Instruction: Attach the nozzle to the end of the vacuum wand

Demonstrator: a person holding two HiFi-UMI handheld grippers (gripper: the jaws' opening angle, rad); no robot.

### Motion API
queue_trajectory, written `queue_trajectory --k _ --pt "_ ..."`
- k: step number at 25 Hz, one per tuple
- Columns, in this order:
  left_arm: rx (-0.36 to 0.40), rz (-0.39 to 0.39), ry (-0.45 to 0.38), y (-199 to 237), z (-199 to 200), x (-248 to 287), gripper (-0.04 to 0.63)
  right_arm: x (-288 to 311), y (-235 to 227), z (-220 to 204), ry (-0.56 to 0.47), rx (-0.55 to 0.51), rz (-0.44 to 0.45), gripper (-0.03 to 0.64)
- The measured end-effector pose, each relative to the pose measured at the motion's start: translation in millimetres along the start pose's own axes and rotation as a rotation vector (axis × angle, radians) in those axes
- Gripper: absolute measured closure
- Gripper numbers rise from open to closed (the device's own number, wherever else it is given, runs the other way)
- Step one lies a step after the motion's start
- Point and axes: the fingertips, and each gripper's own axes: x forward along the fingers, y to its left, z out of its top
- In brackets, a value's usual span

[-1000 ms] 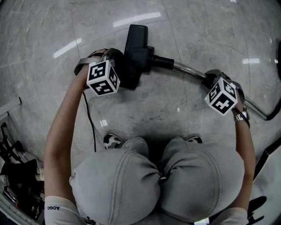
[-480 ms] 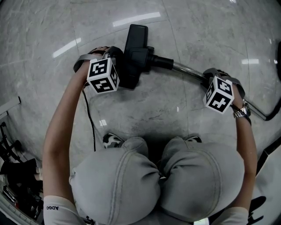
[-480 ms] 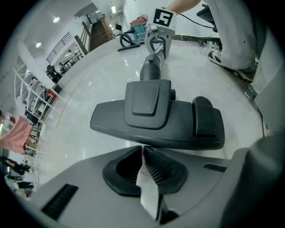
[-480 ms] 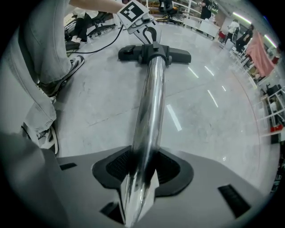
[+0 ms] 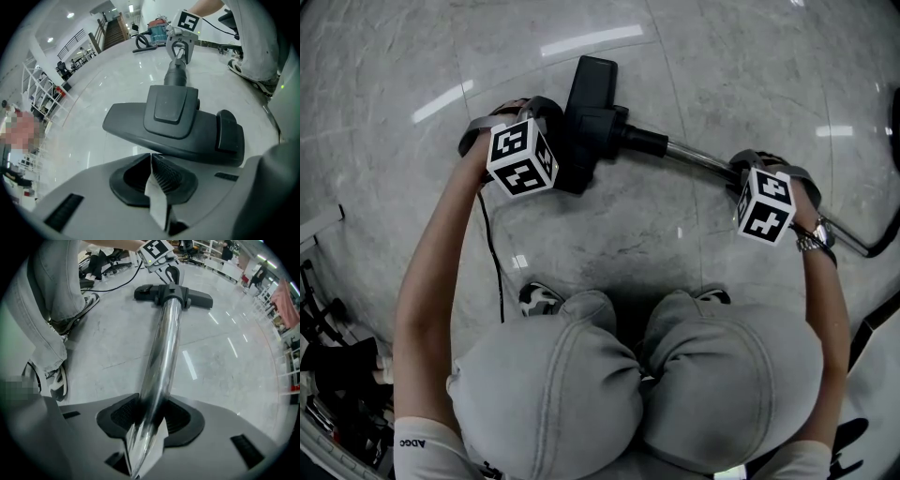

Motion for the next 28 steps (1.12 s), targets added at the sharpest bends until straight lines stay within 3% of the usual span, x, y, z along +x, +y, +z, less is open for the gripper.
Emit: queue_trajectory --k 5,12,17,22,28 --pt "0.040 -0.007 0.025 0.1 -0.3 0.6 0.586 -2.6 2.7 5.2 0.011 -0.043 0.015 0.457" --pt "-0.025 0.019 -0.033 1.7 -0.3 0.4 0.585 3.0 1.4 2.5 -0.012 0.001 -0.004 0.457" --pt "-0.149 0.033 -0.096 2.6 -1.6 0.8 0.584 1.1 -5.6 15.7 -0.155 0.153 -0.023 0.457" --pt "-0.177 0.081 -0.101 6.6 -4.6 -0.3 0.584 0.7 -13.3 26.4 -0.236 0.259 -0.015 0.456" --pt "-0.259 0.115 -0.107 13.0 -19.2 -6.2 0.509 -8.4 -21.6 29.7 -0.335 0.394 -0.003 0.365"
